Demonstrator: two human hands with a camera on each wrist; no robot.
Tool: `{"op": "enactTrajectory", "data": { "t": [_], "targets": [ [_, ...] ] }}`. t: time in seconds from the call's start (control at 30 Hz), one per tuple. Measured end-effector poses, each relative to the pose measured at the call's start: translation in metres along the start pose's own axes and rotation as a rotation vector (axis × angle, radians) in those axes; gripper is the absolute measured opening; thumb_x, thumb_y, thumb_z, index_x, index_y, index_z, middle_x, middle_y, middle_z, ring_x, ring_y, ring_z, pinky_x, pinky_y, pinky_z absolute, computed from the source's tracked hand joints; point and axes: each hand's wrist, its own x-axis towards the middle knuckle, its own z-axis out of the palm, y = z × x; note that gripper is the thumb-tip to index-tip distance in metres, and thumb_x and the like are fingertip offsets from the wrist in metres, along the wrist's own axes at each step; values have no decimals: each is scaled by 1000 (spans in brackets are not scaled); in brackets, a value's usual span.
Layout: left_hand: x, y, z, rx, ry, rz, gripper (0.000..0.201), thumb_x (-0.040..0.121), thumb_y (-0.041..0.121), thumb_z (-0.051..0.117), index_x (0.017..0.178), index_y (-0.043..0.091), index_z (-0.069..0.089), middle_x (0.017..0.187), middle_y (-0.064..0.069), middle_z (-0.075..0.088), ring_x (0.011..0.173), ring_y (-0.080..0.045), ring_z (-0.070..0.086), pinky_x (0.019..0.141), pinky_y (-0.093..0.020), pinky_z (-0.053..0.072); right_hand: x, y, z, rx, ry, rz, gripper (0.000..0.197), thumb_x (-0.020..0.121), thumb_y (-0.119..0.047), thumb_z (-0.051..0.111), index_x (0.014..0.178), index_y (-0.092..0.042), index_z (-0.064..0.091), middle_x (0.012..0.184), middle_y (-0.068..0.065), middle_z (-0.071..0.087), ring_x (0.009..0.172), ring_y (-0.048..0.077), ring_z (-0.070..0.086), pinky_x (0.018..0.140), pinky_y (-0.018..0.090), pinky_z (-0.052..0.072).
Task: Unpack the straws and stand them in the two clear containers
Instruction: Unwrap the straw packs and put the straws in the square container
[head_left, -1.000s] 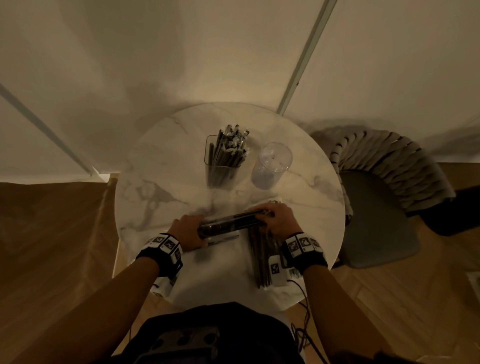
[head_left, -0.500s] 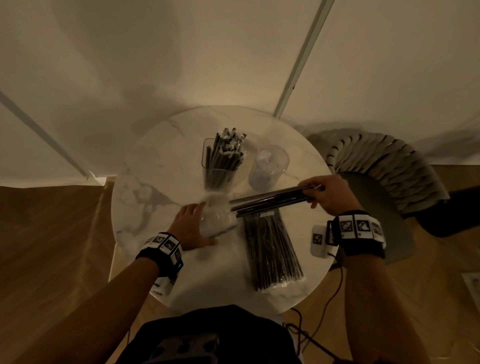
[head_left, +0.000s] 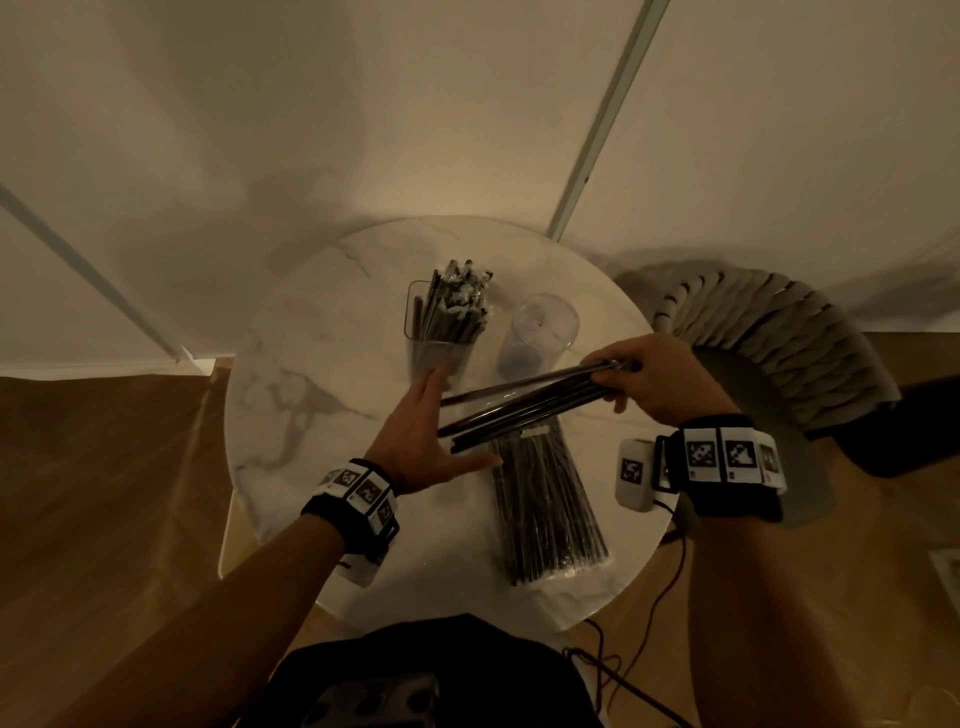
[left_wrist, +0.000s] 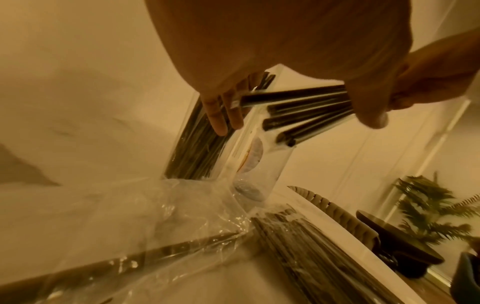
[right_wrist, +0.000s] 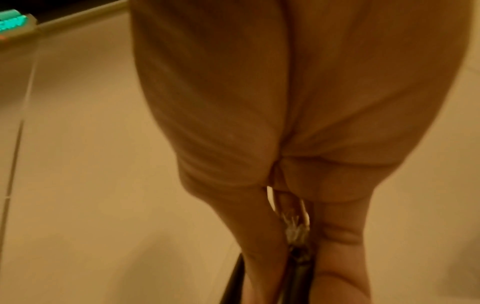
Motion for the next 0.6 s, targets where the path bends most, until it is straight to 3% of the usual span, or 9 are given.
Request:
{"op": "enactTrajectory", "data": {
  "t": [0.07, 0.17, 0.23, 0.4, 0.5, 0.57, 0.6],
  "targets": [
    [-1, 3, 4, 47, -53, 5, 106, 64, 77, 71, 148, 34, 22, 137, 10, 47, 115, -8, 54, 97, -29, 46, 4, -6, 11, 5, -30, -29, 17, 88, -6, 70, 100, -15, 78, 70, 0, 74, 59, 13, 71, 66, 27, 61],
    [-2, -1, 13, 175, -111, 16, 54, 85, 63, 59, 127, 33, 44, 111, 6, 64, 93, -17, 64, 82, -36, 53, 10, -19, 24, 0, -65, -89, 18, 88, -6, 69, 102, -13, 77, 73, 0, 73, 57, 10, 70, 65, 24, 59],
    [-4, -5, 15, 211, -121, 12, 33, 93, 53, 52, 114, 28, 46, 92, 3, 66, 77, -21, 63, 70, -39, 52, 14, -30, 29, -8, -87, -123, 18, 90, -7, 68, 104, -14, 76, 80, 2, 74, 58, 10, 70, 67, 24, 60],
    [-6, -10, -3, 81, -28, -24, 21, 96, 40, 54, 107, 24, 47, 82, -1, 66, 69, -23, 63, 62, -40, 51, 27, -71, 32, 34, -85, -209, 20, 94, -16, 65, 113, -17, 69, 100, 3, 73, 67, 8, 71, 72, 26, 60],
    [2, -3, -27, -13, 106, -7, 17, 97, 33, 56, 109, 21, 53, 69, 8, 60, 57, -6, 58, 55, -28, 43, 38, -106, 28, 57, -106, -308, 42, 89, -18, 72, 129, -26, 59, 118, -5, 67, 81, 7, 72, 81, 24, 59],
    [11, 5, -45, -101, 176, 6, 7, 97, 30, 56, 103, 28, 53, 60, 12, 53, 50, -2, 52, 52, -18, 37, 47, -131, 20, 62, -84, -387, 41, 88, -16, 73, 125, -26, 61, 118, -6, 66, 87, 6, 70, 81, 20, 56],
    [16, 8, -55, -136, 215, 20, 5, 97, 30, 56, 100, 31, 52, 59, 11, 52, 49, -3, 49, 52, -18, 35, 52, -144, 16, 70, -62, -423, 35, 87, -16, 74, 120, -23, 64, 114, -4, 68, 86, 6, 70, 79, 19, 56]
  ]
}}
